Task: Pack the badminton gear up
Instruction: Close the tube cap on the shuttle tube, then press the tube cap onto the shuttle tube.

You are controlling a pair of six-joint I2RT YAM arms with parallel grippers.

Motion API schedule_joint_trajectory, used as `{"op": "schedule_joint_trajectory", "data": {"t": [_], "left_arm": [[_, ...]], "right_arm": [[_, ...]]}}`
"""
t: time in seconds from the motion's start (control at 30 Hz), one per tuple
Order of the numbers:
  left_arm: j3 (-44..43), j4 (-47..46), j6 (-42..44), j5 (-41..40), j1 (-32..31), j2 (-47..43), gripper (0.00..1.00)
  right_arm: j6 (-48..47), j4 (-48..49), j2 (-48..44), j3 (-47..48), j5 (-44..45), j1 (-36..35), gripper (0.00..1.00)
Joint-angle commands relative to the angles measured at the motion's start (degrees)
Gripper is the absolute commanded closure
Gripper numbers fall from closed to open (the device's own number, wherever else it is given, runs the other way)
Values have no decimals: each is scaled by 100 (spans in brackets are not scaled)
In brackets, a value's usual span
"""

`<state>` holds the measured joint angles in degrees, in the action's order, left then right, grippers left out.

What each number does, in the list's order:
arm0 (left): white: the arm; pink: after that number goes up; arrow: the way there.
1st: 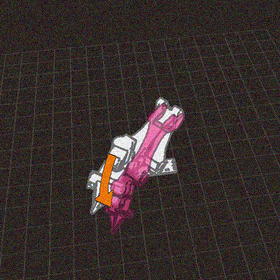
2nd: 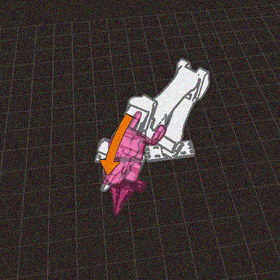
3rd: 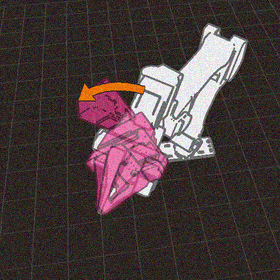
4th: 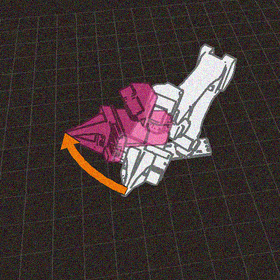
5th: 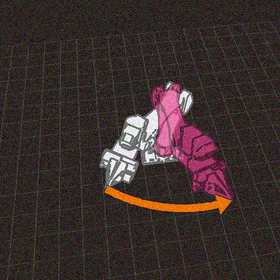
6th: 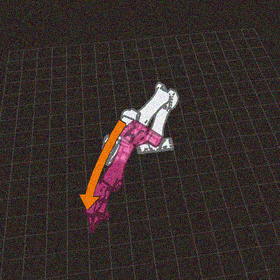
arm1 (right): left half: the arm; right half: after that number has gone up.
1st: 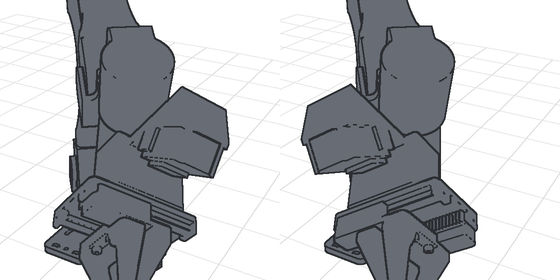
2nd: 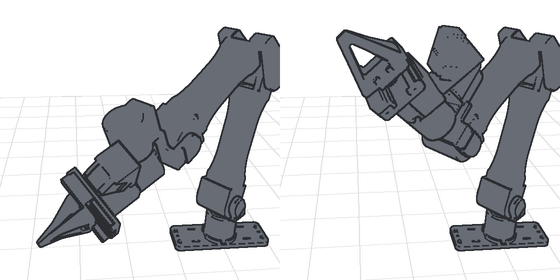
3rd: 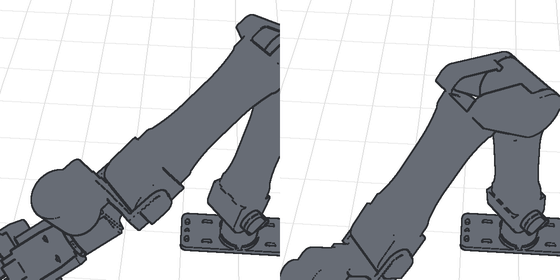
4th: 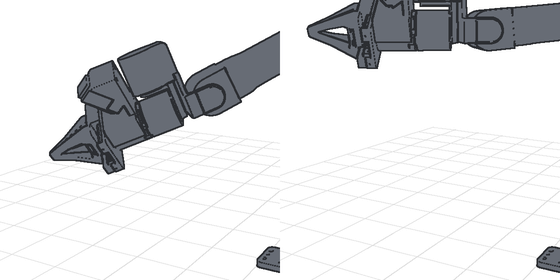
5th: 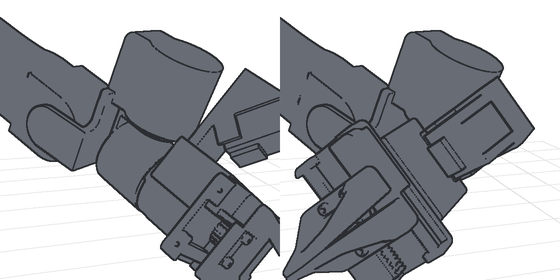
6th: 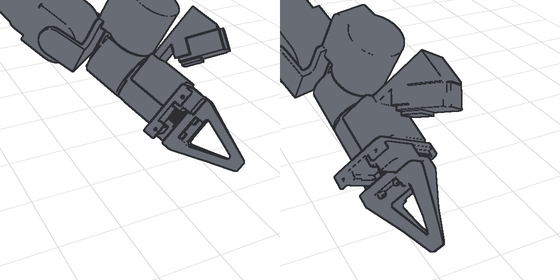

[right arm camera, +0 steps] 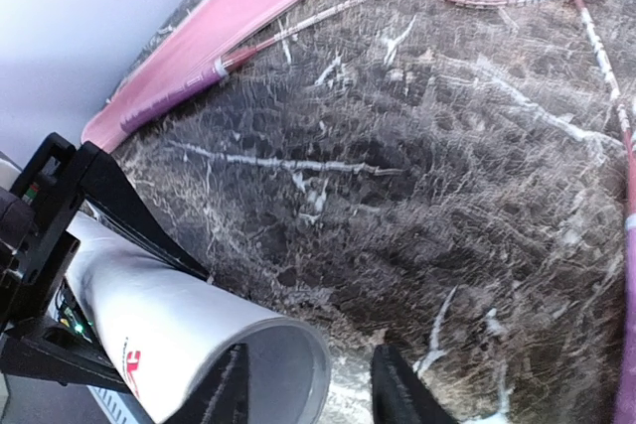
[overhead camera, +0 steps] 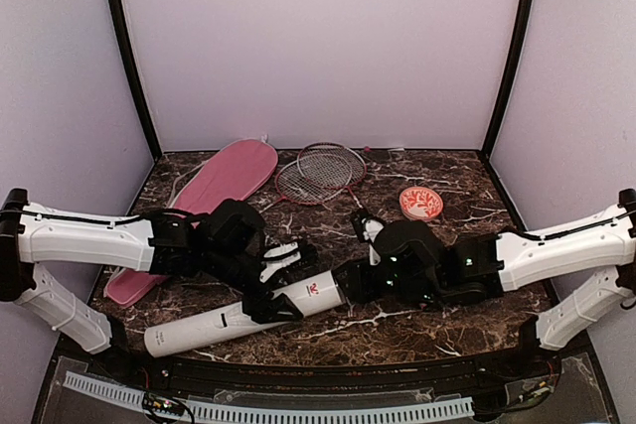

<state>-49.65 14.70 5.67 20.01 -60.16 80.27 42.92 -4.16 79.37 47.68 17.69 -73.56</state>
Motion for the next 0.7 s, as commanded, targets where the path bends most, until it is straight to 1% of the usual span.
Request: {"op": "schedule_joint_trajectory", "data": {"t": [0.0,0.13,0.27,0.37,0.43,0.57,0.6,0.67], "left_arm": [[110,-689,241,106,-40,-271,31],[201,-766,262,-20,-40,-456,31],[283,-874,251,-117,-40,-647,31],[363,-971,218,-144,-40,-793,31],[400,-1016,206,-159,-40,-899,31],[417,-1027,203,-168,-40,-996,31],[401,-1011,206,-158,-40,-996,31],[380,-1002,198,-122,-37,-987,31]], "right_arm": [[164,-207,-531,-60,346,173,54],[278,-397,-895,-203,467,271,48],[454,-118,-1232,-390,247,370,43],[606,221,-1486,-618,39,419,41],[577,693,-1690,-869,-307,462,41],[521,2025,-2040,-1420,-1544,562,28],[529,2218,-2082,-1467,-1717,562,26],[496,2373,-2126,-1449,-1956,558,24]]}}
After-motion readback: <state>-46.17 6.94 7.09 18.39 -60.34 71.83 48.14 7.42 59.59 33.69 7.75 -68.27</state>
